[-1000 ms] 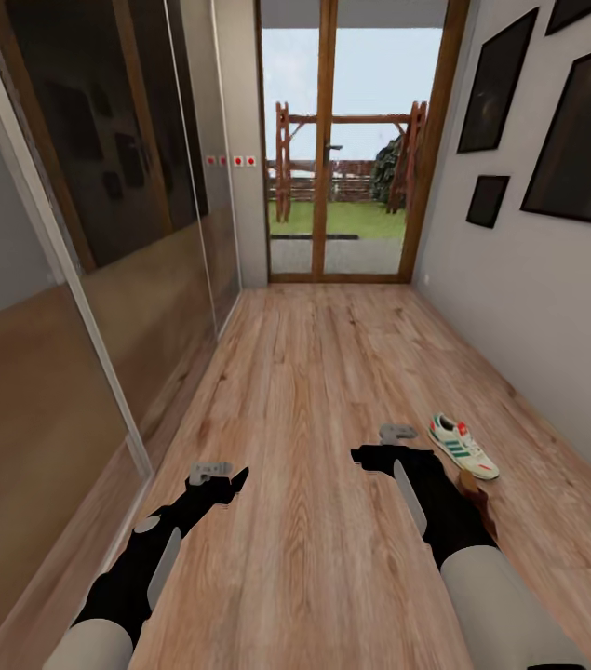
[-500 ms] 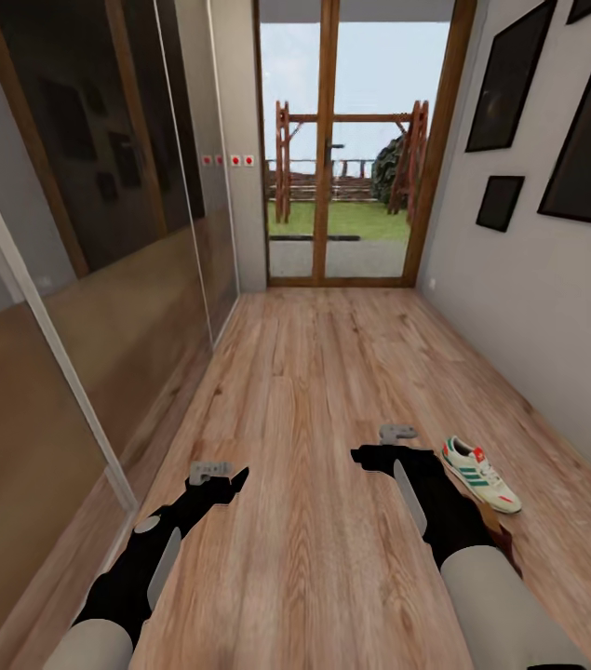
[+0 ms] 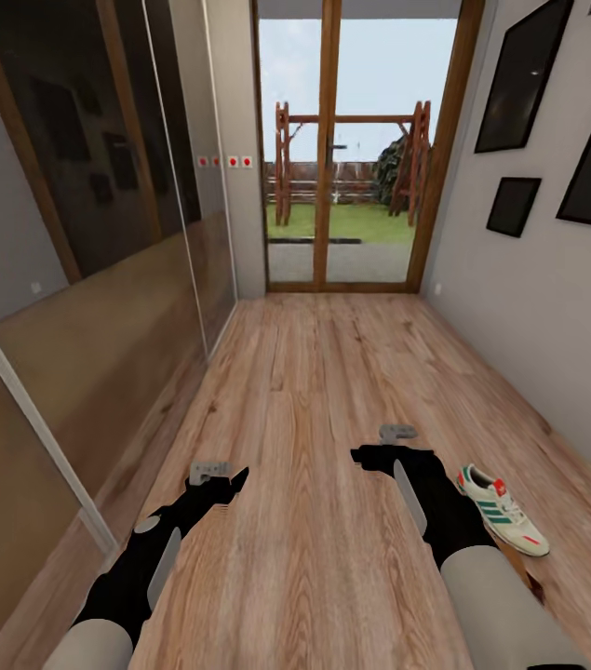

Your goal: Pick up the two gym shoes and the two sandals from the corridor floor and place them onto the hallstand (shoe rack) in the corridor, making sure they are on the rack and not on the floor. Arrange them so the two gym shoes are next to each other and the two sandals are next to each other.

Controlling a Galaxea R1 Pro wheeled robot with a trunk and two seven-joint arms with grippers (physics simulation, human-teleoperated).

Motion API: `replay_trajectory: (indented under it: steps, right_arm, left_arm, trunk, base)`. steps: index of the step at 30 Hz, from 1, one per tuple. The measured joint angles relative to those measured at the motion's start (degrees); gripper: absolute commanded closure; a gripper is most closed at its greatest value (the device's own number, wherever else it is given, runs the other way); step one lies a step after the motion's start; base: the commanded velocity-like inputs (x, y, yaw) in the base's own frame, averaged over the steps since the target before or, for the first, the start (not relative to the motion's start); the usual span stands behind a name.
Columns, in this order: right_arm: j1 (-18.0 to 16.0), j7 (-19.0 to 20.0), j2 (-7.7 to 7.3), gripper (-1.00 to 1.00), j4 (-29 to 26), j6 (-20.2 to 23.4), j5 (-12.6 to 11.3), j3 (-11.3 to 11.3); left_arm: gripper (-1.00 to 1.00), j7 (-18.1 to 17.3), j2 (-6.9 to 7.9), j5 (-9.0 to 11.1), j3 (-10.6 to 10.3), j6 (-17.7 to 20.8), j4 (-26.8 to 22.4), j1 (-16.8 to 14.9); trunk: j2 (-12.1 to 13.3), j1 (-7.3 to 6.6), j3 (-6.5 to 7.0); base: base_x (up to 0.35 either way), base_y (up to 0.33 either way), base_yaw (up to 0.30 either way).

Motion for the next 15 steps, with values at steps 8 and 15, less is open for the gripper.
replay_trajectory:
  steps: [8,15]
  right_arm:
    - [0.0,-0.04,0.0,-1.0,0.0,0.0,0.03,0.0]
    - [0.0,-0.04,0.0,-1.0,0.0,0.0,0.08,0.0]
  left_arm:
    - [-1.0,0.0,0.0,0.0,0.0,0.02,0.0,0.0]
    - [-1.0,0.0,0.0,0.0,0.0,0.02,0.0,0.0]
  trunk:
    - [0.0,0.0,0.39]
    - [0.0,0.0,0.41]
  base:
    - [0.348,0.0,0.0]
    - [0.348,0.0,0.0]
